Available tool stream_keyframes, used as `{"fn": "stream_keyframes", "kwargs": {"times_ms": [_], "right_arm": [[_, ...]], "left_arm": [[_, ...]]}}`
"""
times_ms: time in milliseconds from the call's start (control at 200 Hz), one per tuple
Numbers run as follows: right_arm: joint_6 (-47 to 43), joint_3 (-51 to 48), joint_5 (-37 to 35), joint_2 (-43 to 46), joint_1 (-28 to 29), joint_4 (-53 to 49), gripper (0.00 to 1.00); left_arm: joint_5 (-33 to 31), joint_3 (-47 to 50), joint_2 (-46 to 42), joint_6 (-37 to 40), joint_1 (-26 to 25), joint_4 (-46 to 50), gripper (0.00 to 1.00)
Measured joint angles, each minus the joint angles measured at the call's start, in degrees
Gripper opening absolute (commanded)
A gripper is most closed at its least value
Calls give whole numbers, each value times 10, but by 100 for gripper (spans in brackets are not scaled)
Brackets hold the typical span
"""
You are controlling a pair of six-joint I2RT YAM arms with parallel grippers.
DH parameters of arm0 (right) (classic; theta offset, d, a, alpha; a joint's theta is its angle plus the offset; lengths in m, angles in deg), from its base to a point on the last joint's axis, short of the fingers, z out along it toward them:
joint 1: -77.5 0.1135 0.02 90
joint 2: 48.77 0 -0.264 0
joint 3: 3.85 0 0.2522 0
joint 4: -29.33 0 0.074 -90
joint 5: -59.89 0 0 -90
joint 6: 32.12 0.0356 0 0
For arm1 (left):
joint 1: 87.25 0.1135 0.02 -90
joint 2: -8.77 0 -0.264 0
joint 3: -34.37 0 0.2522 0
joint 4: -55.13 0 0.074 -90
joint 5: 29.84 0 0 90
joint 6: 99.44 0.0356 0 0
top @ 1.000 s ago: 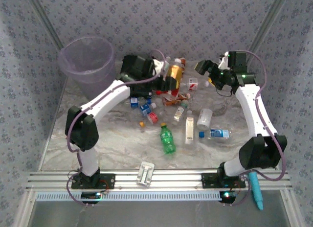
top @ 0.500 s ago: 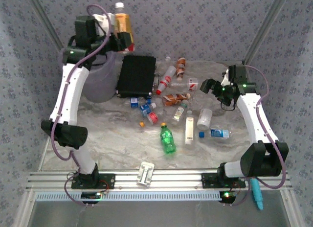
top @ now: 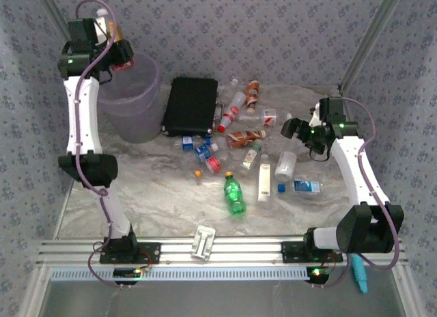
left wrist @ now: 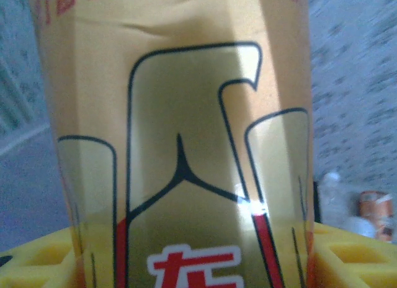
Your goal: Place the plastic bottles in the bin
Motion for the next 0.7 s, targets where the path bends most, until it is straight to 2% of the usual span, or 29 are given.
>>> {"fn": "stream_keyframes", "kwargs": {"times_ms": [265, 475, 700], "right_arm": [[-7, -9, -20, 9, -10, -17, 97], [-9, -45, -31, 29, -21, -20, 97], [-10, -59, -35, 29, -30, -20, 97]], "left_arm": [[-13, -64, 120, 22, 7, 61, 4], [-24, -55, 136, 38, 7, 85, 5], [-45, -24, 136, 59, 5, 65, 9]]}}
